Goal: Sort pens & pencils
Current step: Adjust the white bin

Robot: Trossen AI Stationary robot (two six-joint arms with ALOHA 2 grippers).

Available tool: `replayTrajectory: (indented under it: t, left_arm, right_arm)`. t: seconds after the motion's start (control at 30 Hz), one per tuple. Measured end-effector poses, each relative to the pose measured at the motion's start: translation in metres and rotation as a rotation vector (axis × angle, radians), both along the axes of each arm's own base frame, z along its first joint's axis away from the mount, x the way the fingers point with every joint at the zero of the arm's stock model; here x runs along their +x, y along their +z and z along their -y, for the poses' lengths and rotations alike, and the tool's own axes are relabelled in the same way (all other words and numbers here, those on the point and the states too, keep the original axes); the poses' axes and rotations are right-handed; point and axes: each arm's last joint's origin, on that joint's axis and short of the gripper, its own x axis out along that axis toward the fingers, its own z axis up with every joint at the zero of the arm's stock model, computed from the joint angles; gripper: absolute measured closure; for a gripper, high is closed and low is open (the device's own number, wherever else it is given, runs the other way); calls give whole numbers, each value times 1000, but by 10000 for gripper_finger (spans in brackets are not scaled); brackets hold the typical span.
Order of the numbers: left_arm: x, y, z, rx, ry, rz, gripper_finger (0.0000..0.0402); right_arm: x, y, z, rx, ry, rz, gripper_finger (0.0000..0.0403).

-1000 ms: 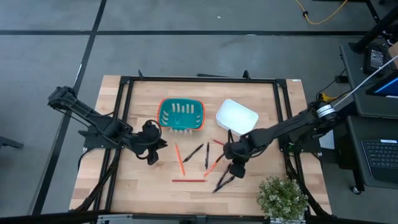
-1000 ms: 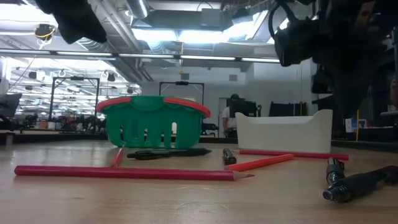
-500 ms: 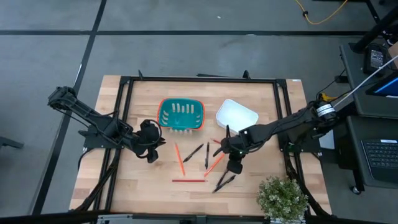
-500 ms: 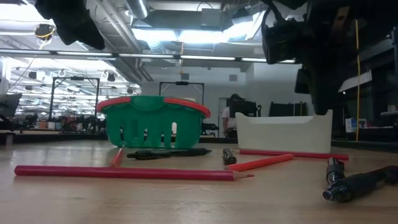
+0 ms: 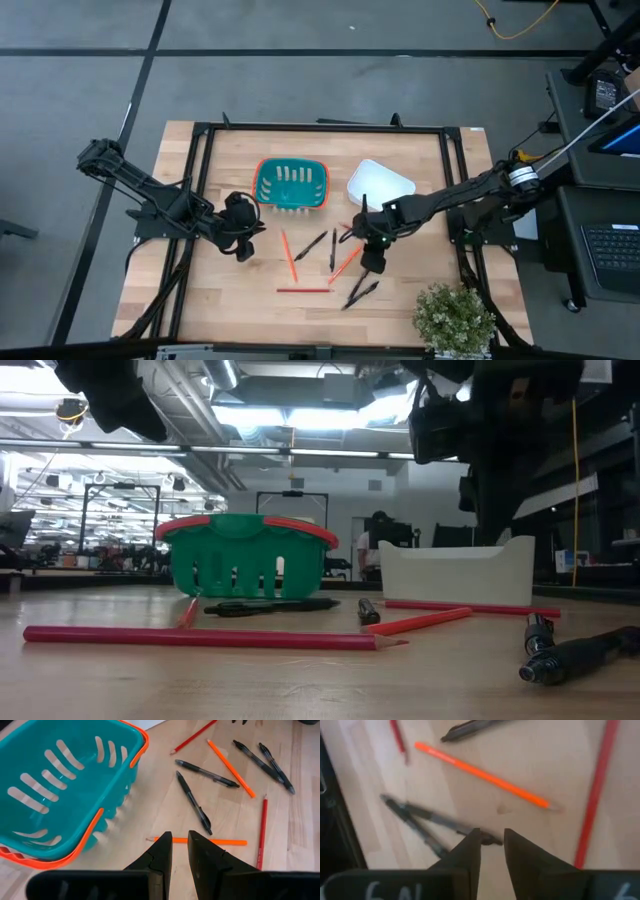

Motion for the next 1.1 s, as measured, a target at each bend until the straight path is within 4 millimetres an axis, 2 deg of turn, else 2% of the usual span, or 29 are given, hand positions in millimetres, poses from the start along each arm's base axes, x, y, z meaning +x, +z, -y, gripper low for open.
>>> replayTrajectory:
  t: [0.4,0.57,0.9,1.1]
  left_arm:
    - [-1,-1,0,6,1,-10,345]
    - [-1,-1,0,7,1,-10,345]
    - [-1,-1,-1,11,2,-14,345]
    - [-1,-1,-1,11,2,-15,345]
  right_arm:
    - [-4,-3,21,-4,-69,-87,312]
    - [-3,-8,21,-11,-76,-113,312]
    - [1,-32,21,-36,-46,-199,312]
    - [1,-37,21,-44,-29,-218,312]
